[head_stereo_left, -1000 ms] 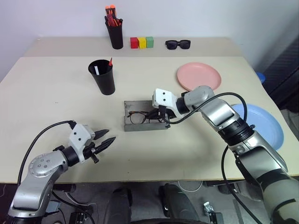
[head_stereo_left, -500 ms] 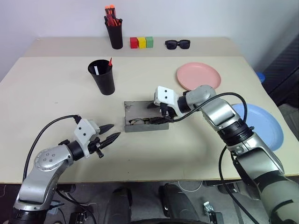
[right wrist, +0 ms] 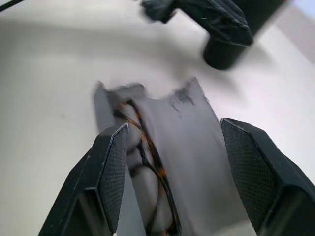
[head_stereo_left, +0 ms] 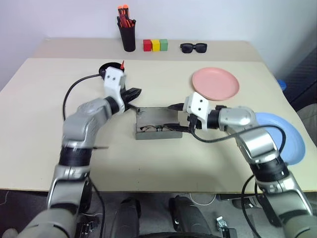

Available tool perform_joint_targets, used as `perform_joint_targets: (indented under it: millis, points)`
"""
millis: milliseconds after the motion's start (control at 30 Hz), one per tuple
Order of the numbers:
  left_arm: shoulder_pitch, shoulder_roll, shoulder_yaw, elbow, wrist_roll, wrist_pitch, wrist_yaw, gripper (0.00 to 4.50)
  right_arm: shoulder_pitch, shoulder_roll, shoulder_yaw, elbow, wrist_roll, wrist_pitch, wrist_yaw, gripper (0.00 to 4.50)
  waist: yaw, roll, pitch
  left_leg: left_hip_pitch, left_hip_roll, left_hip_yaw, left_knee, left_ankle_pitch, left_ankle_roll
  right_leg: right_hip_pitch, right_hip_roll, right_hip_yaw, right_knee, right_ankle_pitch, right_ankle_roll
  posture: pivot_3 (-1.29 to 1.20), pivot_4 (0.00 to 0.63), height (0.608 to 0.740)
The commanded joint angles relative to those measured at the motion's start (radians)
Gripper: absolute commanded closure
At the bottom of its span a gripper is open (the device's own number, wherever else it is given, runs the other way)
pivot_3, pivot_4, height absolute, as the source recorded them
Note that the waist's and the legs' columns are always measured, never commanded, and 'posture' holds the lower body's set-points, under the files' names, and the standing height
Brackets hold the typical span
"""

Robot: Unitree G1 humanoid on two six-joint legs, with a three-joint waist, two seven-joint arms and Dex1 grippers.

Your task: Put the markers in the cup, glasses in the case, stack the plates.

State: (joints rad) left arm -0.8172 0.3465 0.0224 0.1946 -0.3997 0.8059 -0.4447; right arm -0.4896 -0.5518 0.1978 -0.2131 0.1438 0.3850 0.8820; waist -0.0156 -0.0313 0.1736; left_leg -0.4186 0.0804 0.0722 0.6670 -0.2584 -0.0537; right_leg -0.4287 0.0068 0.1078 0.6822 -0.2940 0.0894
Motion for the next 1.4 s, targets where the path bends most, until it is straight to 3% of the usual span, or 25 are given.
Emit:
perform_joint_targets:
  millis: [33,133,333,600,800,1100,1400]
  points:
    - [-0.143,-0.012,-0.043,0.223,0.049,-0.003,-0.057,4.44,0.101,0.010,-0.069,-0.120,-0.046,-0.052,-0.127,1.46,-0.001,0.000,0.000,0.000,0.000,0.000,0.000,0.000,0.000,0.000,0.000,0.000,0.000,0.000,0.000,0.00,0.150,0.732]
    - [-0.256,-0.035,-0.080,0.443,0.111,-0.054,-0.090,4.44,0.207,0.040,-0.110,-0.222,-0.053,-0.019,-0.227,1.46,-0.006,0.000,0.000,-0.001,0.000,0.000,-0.001,0.000,0.000,-0.001,0.001,0.000,0.000,0.000,0.000,0.00,0.150,0.732]
    - [-0.340,-0.064,-0.146,0.666,0.193,-0.089,-0.223,4.44,0.394,0.047,-0.106,-0.340,-0.112,-0.007,-0.330,1.46,-0.001,0.000,0.000,-0.001,0.000,-0.001,-0.001,0.000,0.000,-0.001,0.001,0.000,0.000,0.000,0.000,0.00,0.150,0.732]
    - [-0.365,-0.065,-0.146,0.716,0.218,-0.041,-0.345,4.44,0.399,0.071,-0.106,-0.332,-0.108,0.023,-0.369,1.46,-0.002,0.000,0.000,-0.001,-0.001,-0.001,0.000,0.000,-0.001,-0.001,0.001,0.000,0.000,0.000,0.000,0.00,0.150,0.732]
    - [-0.285,-0.022,-0.170,0.533,0.210,0.029,-0.433,4.44,0.360,0.090,-0.123,-0.296,-0.077,0.036,-0.376,1.46,-0.004,0.000,0.000,-0.002,-0.001,-0.002,0.000,0.000,-0.001,-0.001,0.001,0.000,0.000,0.000,0.000,0.00,0.150,0.732]
    - [-0.013,0.128,-0.222,-0.014,0.122,0.154,-0.566,4.44,0.345,0.069,-0.161,-0.247,-0.038,0.012,-0.341,1.46,-0.003,0.000,0.000,-0.001,0.000,-0.002,0.000,0.001,-0.001,-0.001,0.001,0.000,0.001,0.000,0.000,0.00,0.150,0.732]
    - [0.198,0.273,-0.292,-0.322,0.115,0.021,-0.649,4.44,0.381,0.020,-0.236,-0.276,0.120,0.026,-0.216,1.46,0.001,0.000,0.000,-0.001,0.000,-0.002,0.000,0.001,-0.001,0.000,0.000,0.000,0.002,0.000,0.000,0.00,0.150,0.732]
